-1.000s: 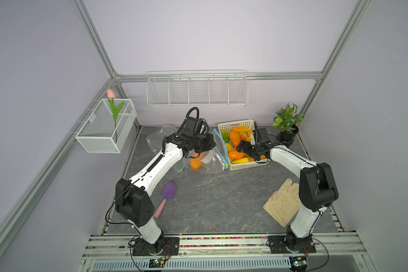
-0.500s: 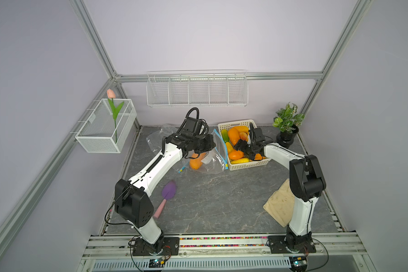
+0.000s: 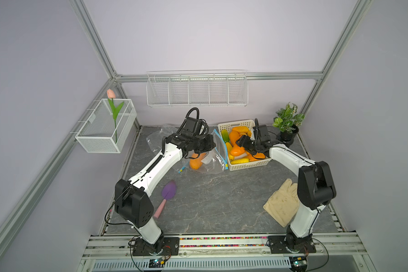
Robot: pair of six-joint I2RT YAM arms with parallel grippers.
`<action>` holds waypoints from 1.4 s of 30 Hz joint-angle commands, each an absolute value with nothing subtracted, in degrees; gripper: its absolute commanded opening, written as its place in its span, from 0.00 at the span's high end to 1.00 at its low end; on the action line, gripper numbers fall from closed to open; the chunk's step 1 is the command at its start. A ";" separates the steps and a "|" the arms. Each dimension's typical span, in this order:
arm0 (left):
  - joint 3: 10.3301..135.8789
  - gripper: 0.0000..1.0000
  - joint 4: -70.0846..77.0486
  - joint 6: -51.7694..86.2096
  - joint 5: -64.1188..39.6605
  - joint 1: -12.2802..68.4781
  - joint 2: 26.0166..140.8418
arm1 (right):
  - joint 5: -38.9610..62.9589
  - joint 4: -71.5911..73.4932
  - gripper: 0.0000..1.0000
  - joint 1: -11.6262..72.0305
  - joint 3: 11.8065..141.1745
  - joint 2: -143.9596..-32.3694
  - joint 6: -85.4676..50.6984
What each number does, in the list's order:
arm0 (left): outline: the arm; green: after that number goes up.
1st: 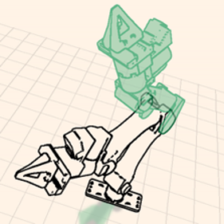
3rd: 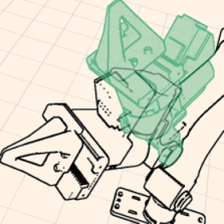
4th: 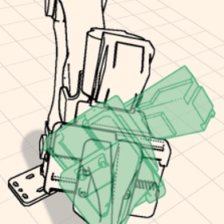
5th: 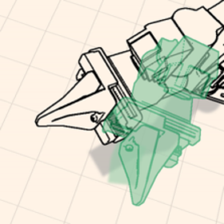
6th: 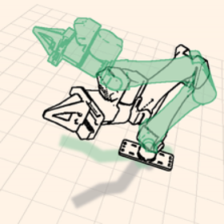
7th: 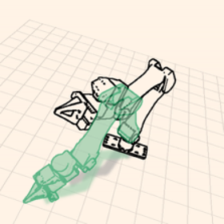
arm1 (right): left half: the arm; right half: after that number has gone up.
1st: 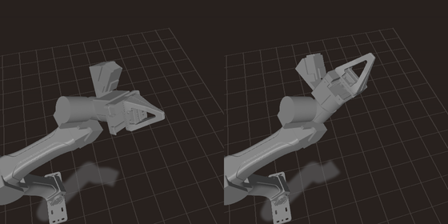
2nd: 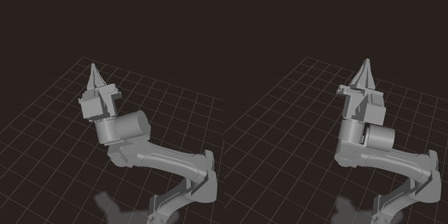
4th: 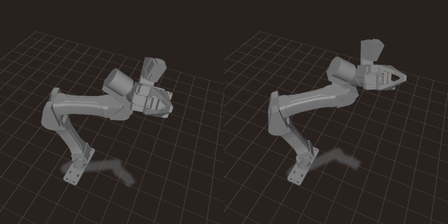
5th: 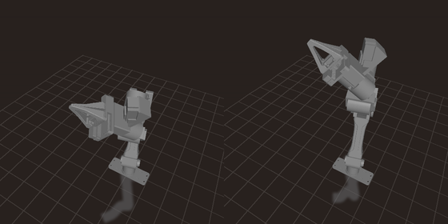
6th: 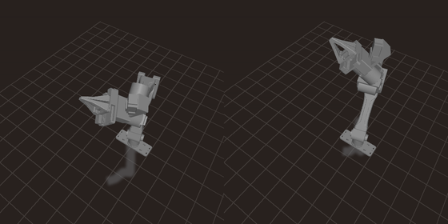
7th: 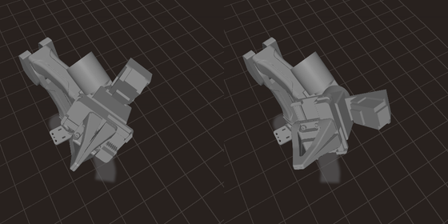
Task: Place the mango in a zip-top bag and seal the zipper
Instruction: Pick up the mango from the basket, then place the mango in the zipper food storage bag.
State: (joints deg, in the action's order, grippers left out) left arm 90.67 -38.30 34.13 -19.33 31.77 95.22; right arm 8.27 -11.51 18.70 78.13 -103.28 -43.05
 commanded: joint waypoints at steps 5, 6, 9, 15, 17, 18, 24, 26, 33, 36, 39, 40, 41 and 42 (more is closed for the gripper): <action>92.81 1.00 -40.94 32.66 -19.14 31.20 93.46 | 3.90 5.20 0.53 23.79 70.95 -86.34 -34.55; 93.33 1.00 -41.20 32.46 -19.24 31.20 93.41 | 2.75 5.97 0.53 25.40 70.88 -85.07 -32.83; 94.39 1.00 -41.78 32.35 -19.37 31.21 92.93 | 0.23 8.41 0.53 29.24 71.22 -84.38 -28.80; 94.83 1.00 -39.76 34.17 -22.27 31.03 90.93 | -0.67 11.94 0.52 32.29 71.98 -88.44 -27.49; 95.00 1.00 -39.35 34.75 -22.61 31.03 90.40 | -0.69 13.00 0.52 32.64 72.07 -89.64 -27.54; 95.05 1.00 -39.21 34.80 -22.65 31.03 90.18 | -1.13 13.41 0.52 33.09 72.06 -90.07 -27.26; 95.40 1.00 -38.18 35.64 -22.27 31.03 89.21 | -1.38 18.99 0.46 35.30 70.06 -91.96 -25.78; 95.95 1.00 -38.93 35.35 -21.83 30.89 89.11 | -0.36 20.99 0.43 35.64 68.97 -92.08 -26.15; 95.06 1.00 -39.60 35.47 -21.49 29.41 88.80 | 3.03 23.82 0.12 37.00 65.42 -90.70 -22.18; 94.83 1.00 -39.45 35.51 -21.48 28.93 88.73 | 4.40 20.89 0.01 36.89 65.72 -89.59 -20.90; 95.05 1.00 -39.79 35.16 -21.56 28.53 88.60 | 5.95 19.14 0.05 36.44 66.08 -87.87 -20.68; 95.10 1.00 -39.91 35.03 -21.60 28.41 88.52 | 6.24 18.52 0.05 36.10 66.22 -87.13 -20.86; 95.01 1.00 -40.03 34.85 -21.62 28.26 88.43 | 7.20 17.77 0.05 35.66 66.42 -86.32 -20.92; 94.97 1.00 -40.24 34.66 -21.47 28.09 88.24 | 7.36 15.49 0.05 35.30 67.14 -85.31 -21.05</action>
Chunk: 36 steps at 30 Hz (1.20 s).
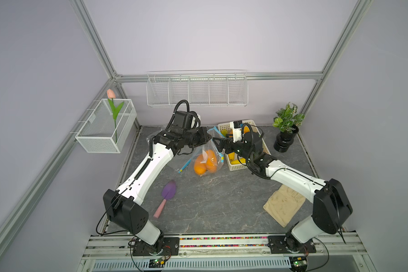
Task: Place the mango in a zip-top bag and seal the zipper
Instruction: Place the mango in the zipper food storage bag, then pick up the mango from the basket.
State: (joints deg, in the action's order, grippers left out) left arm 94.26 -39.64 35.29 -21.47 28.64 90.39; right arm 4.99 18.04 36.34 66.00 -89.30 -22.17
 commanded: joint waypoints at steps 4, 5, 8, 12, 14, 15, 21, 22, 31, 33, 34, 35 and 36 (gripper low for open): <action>94.73 1.00 -41.95 32.91 -20.54 27.36 87.19 | 3.47 0.46 0.05 32.59 70.49 -81.77 -22.46; 94.29 1.00 -42.26 32.27 -20.13 27.07 86.65 | 1.50 -3.84 0.05 30.99 70.60 -81.08 -23.94; 91.92 1.00 -40.88 32.06 -20.12 25.99 85.07 | 2.71 -12.38 0.01 25.36 71.36 -83.28 -26.12; 89.64 1.00 -38.08 33.13 -21.45 25.75 84.37 | 0.55 -25.67 0.04 23.48 80.06 -93.52 -21.89; 88.63 1.00 -36.58 33.87 -22.70 25.76 84.44 | 0.19 -27.70 0.07 23.38 83.73 -98.23 -20.54; 88.05 1.00 -35.78 34.16 -23.23 25.76 84.41 | -0.08 -27.41 0.07 23.38 85.09 -100.55 -20.36; 85.64 1.00 -35.38 33.81 -23.38 25.75 84.06 | -5.78 -29.45 0.08 22.66 96.94 -114.58 -19.07; 85.45 1.00 -35.42 33.67 -23.38 25.75 84.02 | -6.77 -29.70 0.08 22.57 98.65 -116.23 -19.09; 85.13 1.00 -36.47 32.13 -22.65 25.75 83.95 | -10.96 -32.07 0.08 22.30 112.91 -131.26 -16.41; 85.09 1.00 -36.56 31.84 -22.62 25.75 84.26 | -12.00 -34.34 0.09 22.30 116.79 -134.68 -16.08; 85.14 1.00 -36.56 31.86 -22.59 25.75 84.37 | -12.78 -35.25 0.09 22.28 118.56 -135.86 -16.04; 85.11 1.00 -36.49 31.81 -22.59 25.75 84.41 | -13.03 -35.46 0.09 22.38 119.41 -136.96 -15.71; 85.15 1.00 -36.47 31.82 -22.71 25.75 84.63 | -13.28 -36.03 0.09 22.37 120.46 -137.96 -15.56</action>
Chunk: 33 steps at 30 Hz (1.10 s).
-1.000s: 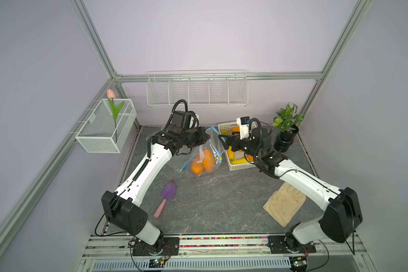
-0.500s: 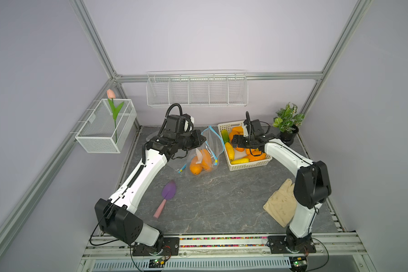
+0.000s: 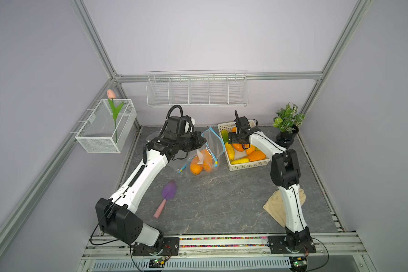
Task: Place the mango in a zip-top bag and seal the zipper
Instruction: Pick up the mango from the basket.
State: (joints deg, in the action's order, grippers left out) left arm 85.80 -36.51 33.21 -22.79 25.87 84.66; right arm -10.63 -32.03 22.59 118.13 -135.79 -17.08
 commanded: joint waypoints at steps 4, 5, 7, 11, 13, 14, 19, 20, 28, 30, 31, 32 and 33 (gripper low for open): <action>85.12 1.00 -36.40 31.64 -22.84 25.76 84.98 | -13.49 -36.92 0.08 22.41 122.69 -140.23 -15.21; 85.16 1.00 -36.30 31.65 -22.85 25.77 85.03 | -13.07 -36.98 0.08 22.33 122.83 -140.49 -15.16; 85.36 1.00 -36.37 31.51 -22.81 25.77 85.34 | -12.88 -36.34 0.10 22.41 122.84 -140.45 -15.06; 85.63 1.00 -36.43 31.67 -22.94 25.75 85.87 | -13.06 -36.37 0.28 22.39 123.10 -139.19 -14.94; 85.53 1.00 -36.17 31.79 -22.94 25.75 85.86 | -13.07 -35.70 0.39 22.41 122.12 -136.94 -15.00; 85.54 1.00 -36.12 31.88 -22.98 25.83 86.00 | -12.90 -35.25 0.43 22.41 121.57 -135.58 -15.11; 85.43 1.00 -35.86 32.41 -22.94 25.75 85.74 | -12.20 -32.65 0.51 22.47 116.71 -126.36 -16.17; 85.52 1.00 -35.90 32.36 -22.94 25.75 85.67 | -12.05 -32.01 0.52 22.45 115.23 -124.33 -16.61; 86.39 1.00 -36.77 32.43 -22.87 25.75 85.73 | -6.00 -10.62 0.56 24.93 88.54 -97.21 -23.11; 86.66 1.00 -36.98 32.50 -22.98 25.75 85.92 | -4.95 -2.87 0.56 27.42 82.43 -91.53 -23.71; 86.80 1.00 -37.00 32.52 -22.87 25.76 85.96 | -4.53 0.61 0.56 28.94 79.95 -89.23 -24.00; 86.80 1.00 -37.00 32.59 -22.94 25.78 85.86 | -3.67 4.06 0.56 30.30 77.99 -87.78 -24.78; 86.70 1.00 -37.00 32.61 -22.85 25.76 85.77 | -2.70 8.38 0.56 31.84 75.73 -86.59 -25.82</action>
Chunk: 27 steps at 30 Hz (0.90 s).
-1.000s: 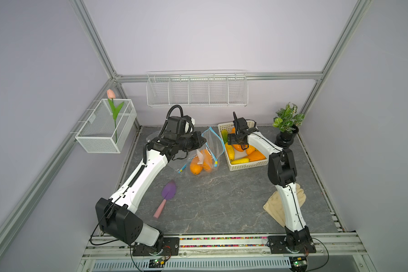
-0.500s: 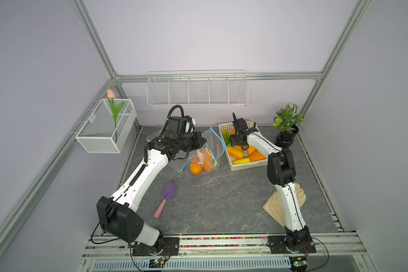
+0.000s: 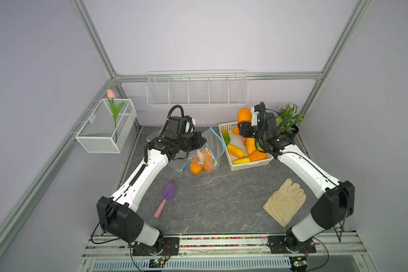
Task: Place the mango in a zip-top bag and seal the zipper
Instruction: Pick up the mango from the basket, then place the mango in the zipper food storage bag.
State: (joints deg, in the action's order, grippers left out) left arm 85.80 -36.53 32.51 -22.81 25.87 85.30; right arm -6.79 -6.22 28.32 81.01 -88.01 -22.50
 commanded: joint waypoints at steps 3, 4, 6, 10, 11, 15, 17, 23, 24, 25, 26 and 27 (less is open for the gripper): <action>86.54 1.00 -36.91 32.86 -22.79 25.75 85.43 | -0.92 17.78 0.56 35.30 71.97 -86.16 -29.53; 86.33 1.00 -36.85 32.96 -22.81 25.76 85.22 | -0.97 20.32 0.56 36.31 71.36 -86.69 -30.10; 85.84 1.00 -36.45 33.29 -22.81 25.75 84.70 | -1.13 23.77 0.55 37.83 70.77 -88.43 -31.27; 84.67 1.00 -35.80 33.82 -22.81 25.76 83.58 | -0.83 28.45 0.55 39.45 69.79 -91.87 -33.63; 84.49 1.00 -35.62 33.90 -22.78 25.79 83.43 | -0.88 29.79 0.55 39.68 69.23 -92.61 -33.86; 84.80 1.00 -35.97 33.93 -22.35 25.58 83.14 | 0.08 32.40 0.52 40.02 67.36 -94.61 -36.16; 85.17 1.00 -36.20 33.85 -22.39 25.45 83.16 | 0.68 33.39 0.47 40.25 66.03 -94.92 -36.64; 85.43 1.00 -36.39 33.82 -22.24 24.48 82.80 | 2.64 29.59 0.33 40.56 64.24 -94.66 -34.50; 85.33 1.00 -36.39 33.81 -22.19 24.30 82.78 | 2.95 28.18 0.31 40.65 64.20 -94.47 -33.87; 85.27 1.00 -36.30 33.85 -22.23 24.17 82.58 | 3.48 27.40 0.26 40.65 63.95 -94.35 -33.18; 85.24 1.00 -36.30 33.84 -22.23 24.08 82.58 | 4.26 26.43 0.22 40.75 63.83 -94.10 -32.44; 85.10 1.00 -36.30 33.85 -22.23 24.01 82.53 | 4.69 24.89 0.20 40.74 63.94 -93.78 -31.53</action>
